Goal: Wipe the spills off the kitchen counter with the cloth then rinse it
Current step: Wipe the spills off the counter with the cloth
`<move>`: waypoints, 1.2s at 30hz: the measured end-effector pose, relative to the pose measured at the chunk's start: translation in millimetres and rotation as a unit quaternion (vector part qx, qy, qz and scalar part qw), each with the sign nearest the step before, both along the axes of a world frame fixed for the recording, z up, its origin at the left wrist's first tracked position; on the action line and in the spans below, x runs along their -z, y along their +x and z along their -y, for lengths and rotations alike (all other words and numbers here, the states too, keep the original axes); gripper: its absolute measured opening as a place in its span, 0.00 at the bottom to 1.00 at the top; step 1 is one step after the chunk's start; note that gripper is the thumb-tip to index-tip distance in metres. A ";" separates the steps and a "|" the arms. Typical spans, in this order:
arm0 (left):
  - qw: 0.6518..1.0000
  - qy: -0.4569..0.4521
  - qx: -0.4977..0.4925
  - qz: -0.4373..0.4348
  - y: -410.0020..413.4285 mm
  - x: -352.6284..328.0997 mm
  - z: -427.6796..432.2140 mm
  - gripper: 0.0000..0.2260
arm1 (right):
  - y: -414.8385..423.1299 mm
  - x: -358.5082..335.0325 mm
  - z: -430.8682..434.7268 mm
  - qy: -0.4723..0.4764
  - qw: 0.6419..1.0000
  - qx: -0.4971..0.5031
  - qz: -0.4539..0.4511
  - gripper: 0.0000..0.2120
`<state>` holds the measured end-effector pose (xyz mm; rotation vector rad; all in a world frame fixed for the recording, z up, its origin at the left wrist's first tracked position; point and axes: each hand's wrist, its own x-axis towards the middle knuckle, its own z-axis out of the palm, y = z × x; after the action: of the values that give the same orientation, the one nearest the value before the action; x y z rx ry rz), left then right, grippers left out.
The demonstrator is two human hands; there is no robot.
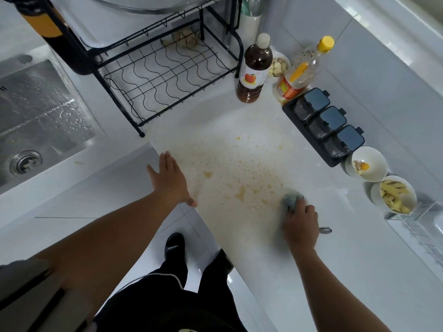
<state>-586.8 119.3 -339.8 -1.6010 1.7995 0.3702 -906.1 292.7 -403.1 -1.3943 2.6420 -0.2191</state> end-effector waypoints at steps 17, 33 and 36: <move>0.995 0.015 0.009 -0.096 19.8 29.3 14.4 0.80 | 23.2 4.3 5.2 0.005 0.995 -0.099 -0.029 0.18; 0.993 0.032 0.001 -0.113 18.4 28.1 16.1 0.79 | 52.1 3.6 -19.3 0.014 0.989 -0.149 -0.014 0.20; 0.992 0.038 -0.005 -0.118 18.8 27.2 15.6 0.79 | 52.6 1.7 -19.3 0.006 1.000 -0.023 0.013 0.20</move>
<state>-568.0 103.7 -367.0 -1.5678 1.9278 0.6491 -853.5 312.0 -404.8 -1.4357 2.5834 -0.2133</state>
